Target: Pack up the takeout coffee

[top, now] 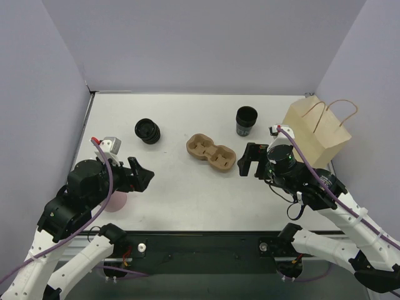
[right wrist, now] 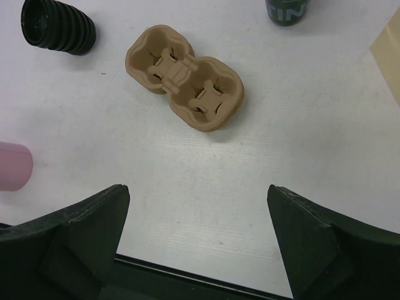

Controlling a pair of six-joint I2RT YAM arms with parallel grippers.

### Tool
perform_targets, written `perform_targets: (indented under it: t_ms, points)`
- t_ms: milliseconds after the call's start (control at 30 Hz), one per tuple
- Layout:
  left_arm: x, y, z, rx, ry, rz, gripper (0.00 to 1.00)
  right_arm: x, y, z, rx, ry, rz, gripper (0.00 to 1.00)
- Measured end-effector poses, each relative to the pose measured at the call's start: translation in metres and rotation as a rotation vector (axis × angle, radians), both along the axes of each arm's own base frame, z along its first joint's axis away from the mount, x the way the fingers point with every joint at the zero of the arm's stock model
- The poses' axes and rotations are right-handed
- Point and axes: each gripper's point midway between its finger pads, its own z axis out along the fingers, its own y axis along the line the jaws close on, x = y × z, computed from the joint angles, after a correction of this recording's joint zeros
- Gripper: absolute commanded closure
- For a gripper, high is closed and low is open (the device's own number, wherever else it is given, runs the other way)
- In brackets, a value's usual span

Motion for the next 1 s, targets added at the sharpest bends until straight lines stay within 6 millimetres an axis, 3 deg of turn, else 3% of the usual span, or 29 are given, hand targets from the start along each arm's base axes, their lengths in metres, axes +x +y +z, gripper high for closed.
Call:
perform_targets:
  t_ms: [300, 400, 467, 633, 833, 1000]
  points:
    - [0.0, 0.004, 0.001, 0.015, -0.021, 0.006, 0.03, 0.006, -0.01, 0.002, -0.045, -0.033, -0.034, 0.05]
    - [0.0, 0.007, -0.003, 0.033, -0.045, 0.005, 0.03, 0.02, -0.018, 0.005, -0.121, -0.081, -0.065, 0.12]
    - [-0.001, 0.008, -0.012, 0.051, -0.055, -0.004, 0.03, 0.033, -0.025, 0.006, -0.163, -0.091, -0.096, 0.22]
    - [-0.003, 0.01, -0.025, 0.074, -0.074, -0.025, 0.03, 0.102, -0.04, 0.006, -0.277, -0.056, -0.21, 0.42]
    - [-0.005, 0.008, -0.022, 0.04, -0.155, -0.047, 0.03, 0.177, -0.04, -0.042, -0.368, 0.097, -0.185, 0.55]
    - [-0.007, 0.008, -0.029, 0.031, -0.189, -0.054, 0.03, 0.222, -0.029, -0.069, -0.405, 0.161, -0.111, 0.62]
